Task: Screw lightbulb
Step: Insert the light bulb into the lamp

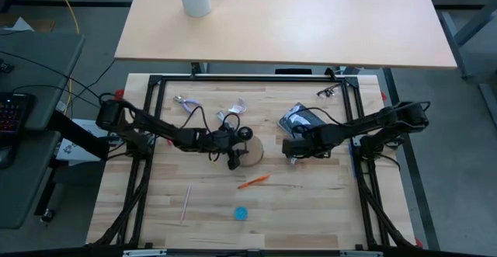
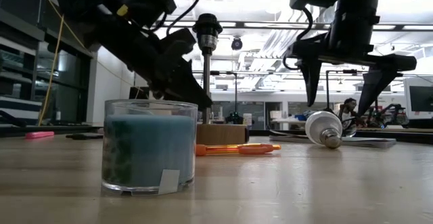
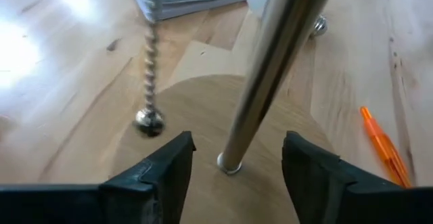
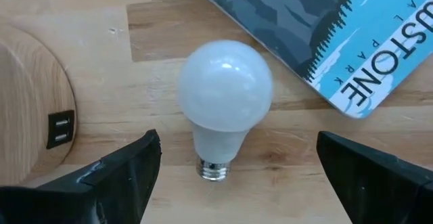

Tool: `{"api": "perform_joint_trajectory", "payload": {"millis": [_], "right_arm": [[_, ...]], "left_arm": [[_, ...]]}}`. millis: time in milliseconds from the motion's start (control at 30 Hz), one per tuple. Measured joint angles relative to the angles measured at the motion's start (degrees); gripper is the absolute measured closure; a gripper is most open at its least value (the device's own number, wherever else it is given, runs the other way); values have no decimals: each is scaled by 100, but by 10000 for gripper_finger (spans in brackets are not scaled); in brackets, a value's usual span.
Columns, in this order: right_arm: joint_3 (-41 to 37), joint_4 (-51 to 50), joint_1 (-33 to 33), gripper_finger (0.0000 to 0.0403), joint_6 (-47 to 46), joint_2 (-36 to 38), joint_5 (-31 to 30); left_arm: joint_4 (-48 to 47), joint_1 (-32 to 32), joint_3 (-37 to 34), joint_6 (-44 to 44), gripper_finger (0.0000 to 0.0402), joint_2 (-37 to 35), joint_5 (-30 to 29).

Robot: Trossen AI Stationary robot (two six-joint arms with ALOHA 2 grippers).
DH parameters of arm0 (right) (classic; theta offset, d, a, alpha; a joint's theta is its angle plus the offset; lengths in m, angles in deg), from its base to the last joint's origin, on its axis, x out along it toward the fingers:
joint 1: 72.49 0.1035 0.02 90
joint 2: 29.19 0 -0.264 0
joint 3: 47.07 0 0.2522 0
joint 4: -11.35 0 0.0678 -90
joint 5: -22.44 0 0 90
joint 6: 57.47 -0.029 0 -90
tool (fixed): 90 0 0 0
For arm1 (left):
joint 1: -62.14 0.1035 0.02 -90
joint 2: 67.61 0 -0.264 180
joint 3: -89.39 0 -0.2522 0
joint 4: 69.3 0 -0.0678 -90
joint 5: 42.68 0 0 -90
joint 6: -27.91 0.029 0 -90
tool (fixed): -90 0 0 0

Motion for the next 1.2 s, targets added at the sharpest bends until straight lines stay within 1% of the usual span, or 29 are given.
{"api": "perform_joint_trajectory", "payload": {"millis": [133,333,567,733,833,967,1033,1100,1200], "right_arm": [[0,6,-112,18,2,-36,-39],[0,366,-340,18,180,-452,288],[0,483,-584,18,381,-939,313],[0,616,-669,22,649,-1043,444],[0,671,-686,39,676,-1043,465],[0,671,-686,78,771,-1043,577],[0,663,-684,100,883,-1024,624],[0,656,-684,123,1042,-967,628],[0,591,-684,151,1371,-796,596]], "left_arm": [[-494,1,2,150,190,-342,-17],[-1176,1,2,191,190,-616,-119],[-1280,-1,2,-168,190,-611,-130],[-1279,-3,2,-210,190,-611,-119],[-1274,-3,2,-285,190,-610,-117],[-1261,-3,2,-494,190,-610,-100],[-1292,-1,-7,-594,190,-682,121],[-1288,17,-7,-602,190,-830,340],[-1499,17,-7,-558,190,-1178,380]]}}
